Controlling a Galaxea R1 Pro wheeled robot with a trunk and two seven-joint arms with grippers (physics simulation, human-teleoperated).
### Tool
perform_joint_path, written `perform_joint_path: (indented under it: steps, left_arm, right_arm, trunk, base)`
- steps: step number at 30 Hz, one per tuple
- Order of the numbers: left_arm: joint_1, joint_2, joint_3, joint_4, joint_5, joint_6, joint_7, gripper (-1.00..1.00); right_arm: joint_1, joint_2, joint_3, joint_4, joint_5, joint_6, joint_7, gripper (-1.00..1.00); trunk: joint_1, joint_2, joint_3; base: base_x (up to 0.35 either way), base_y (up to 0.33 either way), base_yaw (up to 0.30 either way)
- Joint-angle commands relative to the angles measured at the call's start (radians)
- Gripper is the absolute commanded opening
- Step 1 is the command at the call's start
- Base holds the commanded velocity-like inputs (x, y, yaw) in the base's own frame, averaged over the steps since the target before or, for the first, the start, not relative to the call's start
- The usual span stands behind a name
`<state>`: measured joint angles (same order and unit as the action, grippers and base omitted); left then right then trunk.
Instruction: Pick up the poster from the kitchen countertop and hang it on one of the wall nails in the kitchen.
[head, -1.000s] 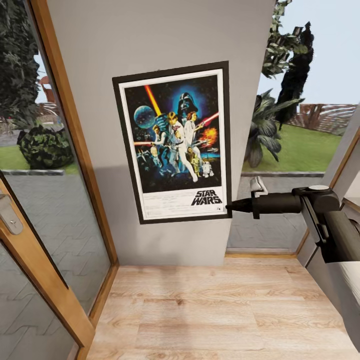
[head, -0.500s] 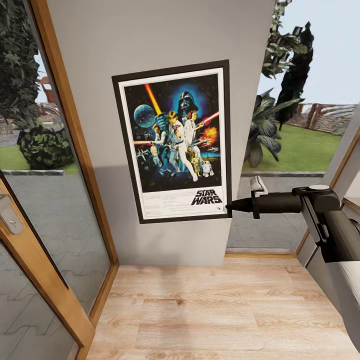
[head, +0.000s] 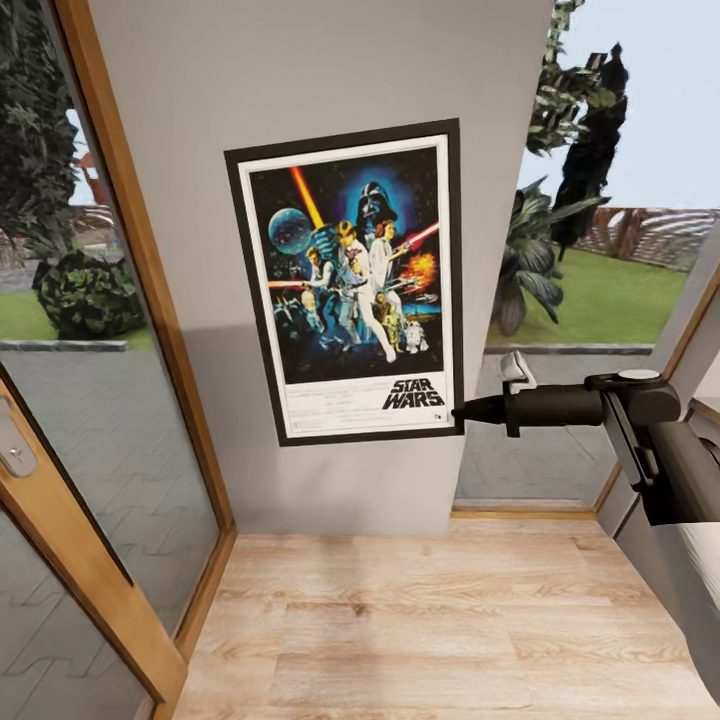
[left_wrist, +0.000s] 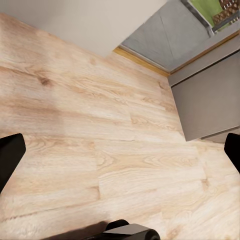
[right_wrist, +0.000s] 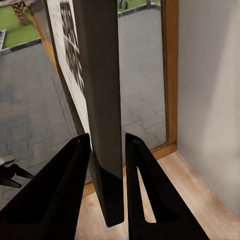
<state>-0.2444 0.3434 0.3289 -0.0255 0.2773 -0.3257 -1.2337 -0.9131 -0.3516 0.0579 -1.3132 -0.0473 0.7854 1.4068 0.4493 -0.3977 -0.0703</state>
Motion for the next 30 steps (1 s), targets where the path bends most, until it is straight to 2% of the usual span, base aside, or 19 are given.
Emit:
perform_joint_path:
  steps: [1,6,11,14,21,30]
  left_arm:
    - [-0.001,0.000,0.004,0.001,-0.003,-0.005,-0.003,1.00]
    - [-0.001,0.000,0.004,0.001,-0.003,-0.004,-0.003,1.00]
    - [-0.001,0.000,0.004,0.001,-0.003,-0.004,-0.002,1.00]
    - [-0.001,0.000,0.004,0.001,-0.003,-0.004,-0.002,1.00]
    - [-0.001,0.000,0.004,0.001,-0.003,-0.004,-0.002,1.00]
    - [-0.001,0.000,0.004,0.001,-0.003,-0.004,-0.003,1.00]
  right_arm:
    - [-0.001,-0.001,0.001,0.000,-0.006,0.012,0.001,-1.00]
    - [-0.002,0.000,-0.002,-0.001,-0.008,0.013,-0.001,-1.00]
    - [-0.026,0.002,-0.003,-0.001,-0.045,0.014,-0.003,-1.00]
    - [-0.034,0.007,-0.003,-0.001,-0.052,0.016,-0.004,-1.00]
    - [-0.040,0.015,-0.004,-0.001,-0.058,0.052,-0.052,-1.00]
    - [-0.041,0.023,-0.008,-0.001,-0.060,0.058,-0.074,-1.00]
  trunk:
    - [0.001,-0.002,-0.002]
    - [0.001,-0.002,-0.002]
    - [0.001,-0.002,-0.002]
    - [0.001,-0.002,-0.002]
    - [0.001,-0.002,-0.002]
    - [0.001,-0.002,-0.002]
  base:
    - [0.009,0.000,0.000]
    - [0.004,0.000,0.000]
    - [0.000,0.000,0.000]
    - [0.000,0.000,0.000]
    - [0.000,0.000,0.000]
    - [0.000,0.000,0.000]
